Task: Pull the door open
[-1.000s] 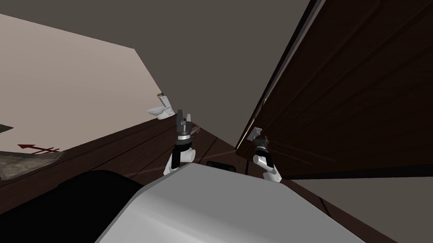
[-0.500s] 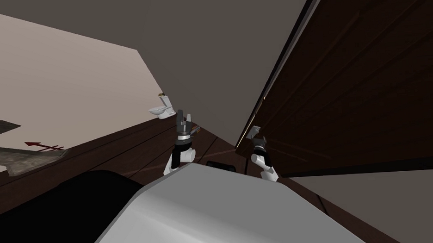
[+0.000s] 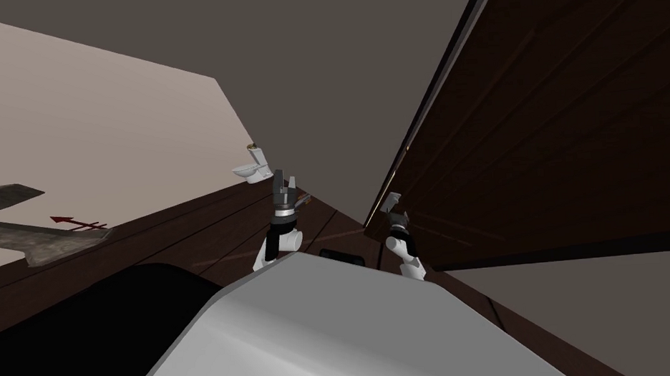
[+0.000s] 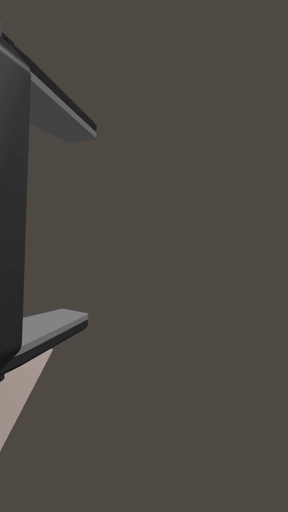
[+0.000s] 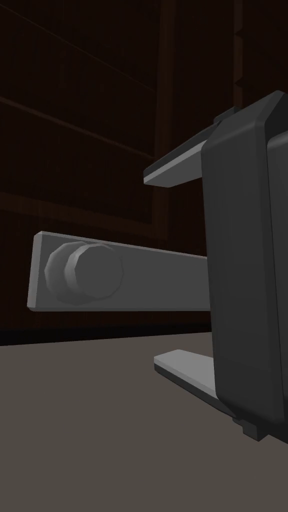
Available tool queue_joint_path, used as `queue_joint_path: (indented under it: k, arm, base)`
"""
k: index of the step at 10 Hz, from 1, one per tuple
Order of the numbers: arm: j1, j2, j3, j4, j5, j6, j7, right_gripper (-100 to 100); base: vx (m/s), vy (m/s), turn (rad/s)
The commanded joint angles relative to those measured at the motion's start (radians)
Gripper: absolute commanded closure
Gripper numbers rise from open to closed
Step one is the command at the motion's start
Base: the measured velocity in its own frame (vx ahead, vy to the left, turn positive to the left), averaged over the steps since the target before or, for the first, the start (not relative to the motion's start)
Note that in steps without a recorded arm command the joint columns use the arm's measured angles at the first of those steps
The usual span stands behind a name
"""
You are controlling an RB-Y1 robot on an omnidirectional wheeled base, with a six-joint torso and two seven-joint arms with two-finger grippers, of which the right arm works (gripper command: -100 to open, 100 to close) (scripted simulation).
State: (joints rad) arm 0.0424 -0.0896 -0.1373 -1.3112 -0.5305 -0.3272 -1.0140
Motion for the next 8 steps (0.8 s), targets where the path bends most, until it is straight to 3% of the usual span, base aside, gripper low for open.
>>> queue_joint_path:
  k: [1, 3, 4, 5, 8]
  arm:
    - [-0.002, 0.008, 0.007, -0.003, -0.029, 0.006, -0.039, -100]
    - [-0.003, 0.015, 0.014, -0.007, -0.057, 0.01, -0.073, -100]
    - [-0.003, 0.013, 0.012, -0.005, -0.047, 0.008, -0.059, -100]
    - [0.0, -0.015, -0.002, 0.007, -0.059, 0.003, -0.083, -100]
    - [0.005, -0.069, -0.028, 0.029, -0.08, -0.006, -0.12, -100]
  base:
    - [-0.068, -0.01, 0.01]
    - [-0.062, -0.012, 0.007]
    - [-0.027, -0.002, 0.001]
    - [0.114, -0.013, 0.136]
    - [0.209, -0.003, 0.149]
